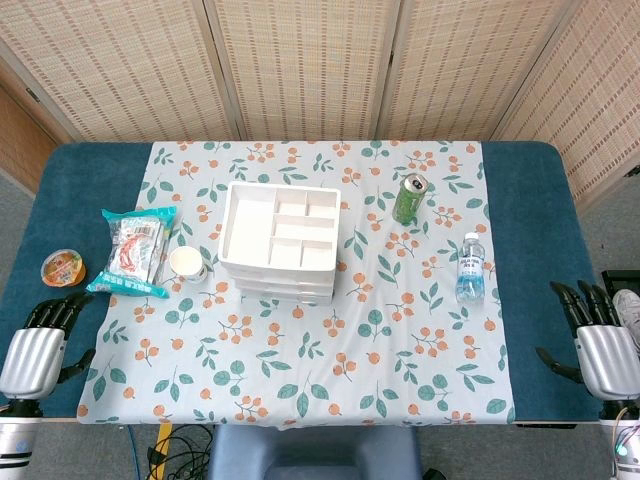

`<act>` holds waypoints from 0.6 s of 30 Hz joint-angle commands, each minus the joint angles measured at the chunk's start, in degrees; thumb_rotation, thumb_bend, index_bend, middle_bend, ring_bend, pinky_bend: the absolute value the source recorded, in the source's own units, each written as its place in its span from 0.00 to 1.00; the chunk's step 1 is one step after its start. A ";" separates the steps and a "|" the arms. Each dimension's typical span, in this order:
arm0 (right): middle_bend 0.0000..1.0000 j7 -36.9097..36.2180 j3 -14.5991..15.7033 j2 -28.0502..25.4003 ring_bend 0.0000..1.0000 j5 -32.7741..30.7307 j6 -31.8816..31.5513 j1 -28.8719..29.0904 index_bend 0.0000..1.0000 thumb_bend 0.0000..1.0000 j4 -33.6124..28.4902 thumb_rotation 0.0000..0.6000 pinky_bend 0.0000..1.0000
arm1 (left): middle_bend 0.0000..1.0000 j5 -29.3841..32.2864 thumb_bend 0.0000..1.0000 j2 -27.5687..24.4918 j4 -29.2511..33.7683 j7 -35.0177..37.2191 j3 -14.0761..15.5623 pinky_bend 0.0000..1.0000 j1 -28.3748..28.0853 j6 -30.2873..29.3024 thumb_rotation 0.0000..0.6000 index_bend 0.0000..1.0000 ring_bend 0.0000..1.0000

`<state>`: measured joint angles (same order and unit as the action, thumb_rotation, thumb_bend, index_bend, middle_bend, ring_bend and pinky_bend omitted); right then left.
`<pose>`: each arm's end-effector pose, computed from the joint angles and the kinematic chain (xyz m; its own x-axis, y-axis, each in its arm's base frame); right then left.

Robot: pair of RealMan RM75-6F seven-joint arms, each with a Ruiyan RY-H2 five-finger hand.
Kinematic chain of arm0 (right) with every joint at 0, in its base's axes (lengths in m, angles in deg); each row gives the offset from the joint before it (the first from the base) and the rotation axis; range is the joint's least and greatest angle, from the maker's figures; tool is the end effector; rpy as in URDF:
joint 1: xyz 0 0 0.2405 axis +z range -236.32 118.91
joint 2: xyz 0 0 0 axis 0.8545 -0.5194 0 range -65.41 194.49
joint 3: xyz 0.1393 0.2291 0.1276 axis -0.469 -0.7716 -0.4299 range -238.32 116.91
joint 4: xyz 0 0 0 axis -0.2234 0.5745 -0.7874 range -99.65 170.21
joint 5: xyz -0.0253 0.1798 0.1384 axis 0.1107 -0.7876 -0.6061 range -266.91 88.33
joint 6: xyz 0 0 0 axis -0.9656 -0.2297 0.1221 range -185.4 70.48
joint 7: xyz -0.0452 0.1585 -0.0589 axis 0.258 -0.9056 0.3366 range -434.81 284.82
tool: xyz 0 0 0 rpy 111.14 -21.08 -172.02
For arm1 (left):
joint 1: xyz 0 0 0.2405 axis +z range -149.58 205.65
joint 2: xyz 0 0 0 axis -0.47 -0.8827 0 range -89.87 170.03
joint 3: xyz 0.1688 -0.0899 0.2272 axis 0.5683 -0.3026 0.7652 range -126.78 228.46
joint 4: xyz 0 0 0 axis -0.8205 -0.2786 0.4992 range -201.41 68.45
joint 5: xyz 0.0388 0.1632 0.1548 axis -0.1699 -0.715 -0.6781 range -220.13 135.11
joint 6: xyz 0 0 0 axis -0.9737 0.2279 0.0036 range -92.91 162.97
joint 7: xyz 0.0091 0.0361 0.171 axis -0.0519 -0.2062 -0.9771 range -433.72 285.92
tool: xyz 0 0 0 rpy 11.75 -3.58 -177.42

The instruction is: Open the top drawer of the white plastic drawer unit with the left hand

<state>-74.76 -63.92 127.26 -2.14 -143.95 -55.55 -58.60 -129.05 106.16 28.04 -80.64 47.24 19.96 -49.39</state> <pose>-0.3512 -0.2073 0.1697 0.3979 0.0165 0.9173 -0.9174 -0.0046 0.3980 -0.3281 0.2374 0.1435 0.4366 -0.0207 0.8994 0.8963 -0.0759 -0.4368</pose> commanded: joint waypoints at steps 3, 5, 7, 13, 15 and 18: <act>0.12 -0.07 -0.22 -0.02 0.05 0.06 -0.15 0.08 0.05 0.22 0.02 1.00 0.01 | 0.18 -0.40 0.22 0.12 0.38 1.06 0.07 0.16 -0.32 0.30 1.00 0.18 0.19; 0.12 -0.07 -0.33 -0.06 0.05 0.11 -0.19 0.15 0.05 0.22 0.05 1.00 0.01 | 0.18 -0.54 0.22 -0.08 0.72 1.98 0.20 0.16 -0.56 0.78 1.00 0.18 0.19; 0.12 -0.09 -0.43 -0.07 0.05 0.12 -0.27 0.19 0.05 0.22 0.06 1.00 0.01 | 0.18 -0.69 0.22 -0.09 0.39 1.60 0.13 0.16 -0.77 0.86 1.00 0.18 0.19; 0.12 -0.02 -1.07 0.01 0.05 -0.26 -0.90 0.16 0.05 0.22 -0.04 1.00 0.01 | 0.19 -2.19 0.22 0.13 0.35 4.75 0.03 0.25 -1.73 1.14 1.00 0.19 0.21; 0.12 0.13 -1.48 -0.14 0.05 -0.56 -1.14 0.20 0.05 0.22 -0.19 1.00 0.01 | 0.23 -3.27 0.22 0.28 0.30 5.84 -0.01 0.34 -2.19 0.97 1.00 0.20 0.28; 0.12 0.35 -2.24 -0.51 0.05 -1.05 -1.42 0.40 0.05 0.22 -0.46 1.00 0.01 | 0.31 -4.40 0.22 0.24 0.97 5.91 0.07 0.49 -3.13 1.66 1.00 0.21 0.41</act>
<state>-74.50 -65.95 126.89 -3.03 -145.26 -55.24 -58.96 -132.98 106.39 28.64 -74.87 47.28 17.32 -48.12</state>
